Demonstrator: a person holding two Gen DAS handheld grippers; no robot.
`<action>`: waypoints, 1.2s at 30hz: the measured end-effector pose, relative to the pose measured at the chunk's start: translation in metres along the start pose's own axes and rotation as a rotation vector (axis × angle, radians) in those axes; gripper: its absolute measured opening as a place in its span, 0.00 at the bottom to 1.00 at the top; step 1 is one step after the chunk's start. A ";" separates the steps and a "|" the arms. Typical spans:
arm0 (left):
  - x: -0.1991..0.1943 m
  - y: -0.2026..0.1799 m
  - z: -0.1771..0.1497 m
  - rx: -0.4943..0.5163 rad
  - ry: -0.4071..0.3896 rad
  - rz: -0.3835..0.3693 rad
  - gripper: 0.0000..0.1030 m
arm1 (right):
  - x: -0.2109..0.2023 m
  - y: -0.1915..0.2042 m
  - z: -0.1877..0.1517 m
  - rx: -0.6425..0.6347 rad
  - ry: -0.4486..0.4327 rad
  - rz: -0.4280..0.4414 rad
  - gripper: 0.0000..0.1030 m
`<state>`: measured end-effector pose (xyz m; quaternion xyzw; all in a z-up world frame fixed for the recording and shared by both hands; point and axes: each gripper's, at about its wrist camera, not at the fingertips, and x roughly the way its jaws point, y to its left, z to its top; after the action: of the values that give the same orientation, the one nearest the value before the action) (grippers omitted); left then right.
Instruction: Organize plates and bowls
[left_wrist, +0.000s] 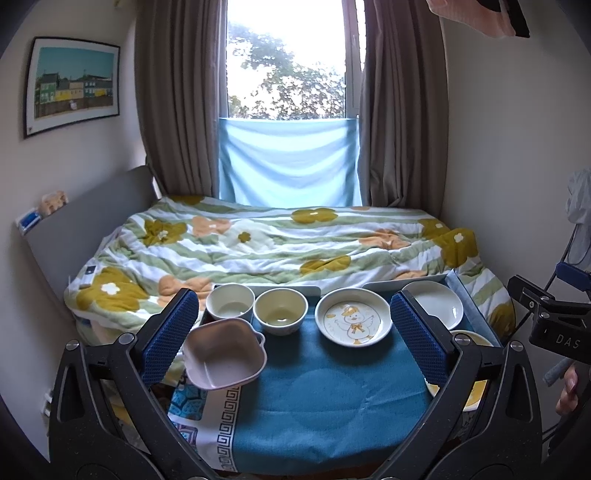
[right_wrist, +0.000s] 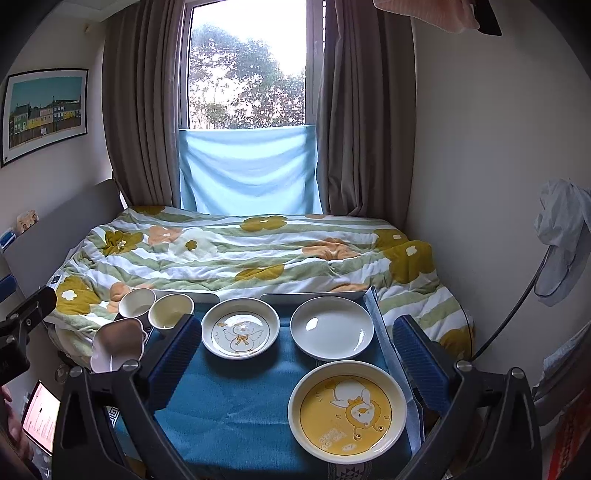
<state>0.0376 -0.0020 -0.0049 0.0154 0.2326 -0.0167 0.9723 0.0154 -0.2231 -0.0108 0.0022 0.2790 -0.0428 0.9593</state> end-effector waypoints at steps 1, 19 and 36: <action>0.000 0.000 0.000 0.000 -0.001 -0.001 1.00 | 0.001 -0.001 0.000 0.000 0.000 0.000 1.00; 0.003 -0.003 0.000 0.004 0.000 0.002 1.00 | 0.001 -0.001 0.001 -0.001 0.001 0.002 1.00; 0.010 0.001 0.000 0.003 0.006 0.006 1.00 | 0.008 0.002 -0.001 -0.010 0.005 0.006 1.00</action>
<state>0.0469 -0.0017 -0.0096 0.0175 0.2352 -0.0141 0.9717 0.0218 -0.2221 -0.0159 -0.0015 0.2818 -0.0385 0.9587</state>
